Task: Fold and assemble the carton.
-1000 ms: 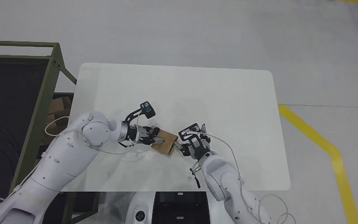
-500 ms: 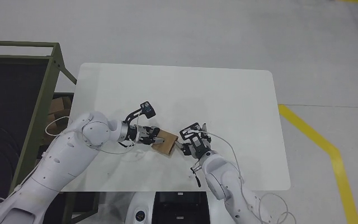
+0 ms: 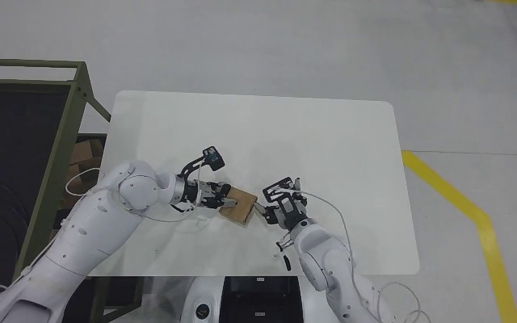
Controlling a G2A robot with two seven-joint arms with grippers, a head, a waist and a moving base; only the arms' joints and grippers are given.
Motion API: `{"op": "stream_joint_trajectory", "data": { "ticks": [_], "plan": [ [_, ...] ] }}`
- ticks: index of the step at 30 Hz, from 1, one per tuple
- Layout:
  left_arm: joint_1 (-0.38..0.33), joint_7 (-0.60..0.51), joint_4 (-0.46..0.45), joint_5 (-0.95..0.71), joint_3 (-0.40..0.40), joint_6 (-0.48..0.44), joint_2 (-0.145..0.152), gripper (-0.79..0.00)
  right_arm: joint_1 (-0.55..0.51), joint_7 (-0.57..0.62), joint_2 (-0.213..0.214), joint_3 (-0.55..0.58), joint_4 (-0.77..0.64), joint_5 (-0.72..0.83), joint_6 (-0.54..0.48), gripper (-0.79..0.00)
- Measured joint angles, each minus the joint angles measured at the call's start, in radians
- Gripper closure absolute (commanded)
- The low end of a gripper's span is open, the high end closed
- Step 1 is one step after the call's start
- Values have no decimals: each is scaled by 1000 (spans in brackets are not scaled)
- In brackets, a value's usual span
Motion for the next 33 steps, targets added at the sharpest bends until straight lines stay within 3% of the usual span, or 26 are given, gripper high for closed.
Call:
{"op": "stream_joint_trajectory", "data": {
  "ticks": [17, 33],
  "plan": [
    [-6, -1, 6, 3, 5, -2, -4, -314, 69, 32, -11, -37, 64, 10, 8, -785],
    [-9, -4, 7, 2, 7, 2, -6, -311, 11, -53, 0, 0, 30, 19, 5, -785]
  ]
}}
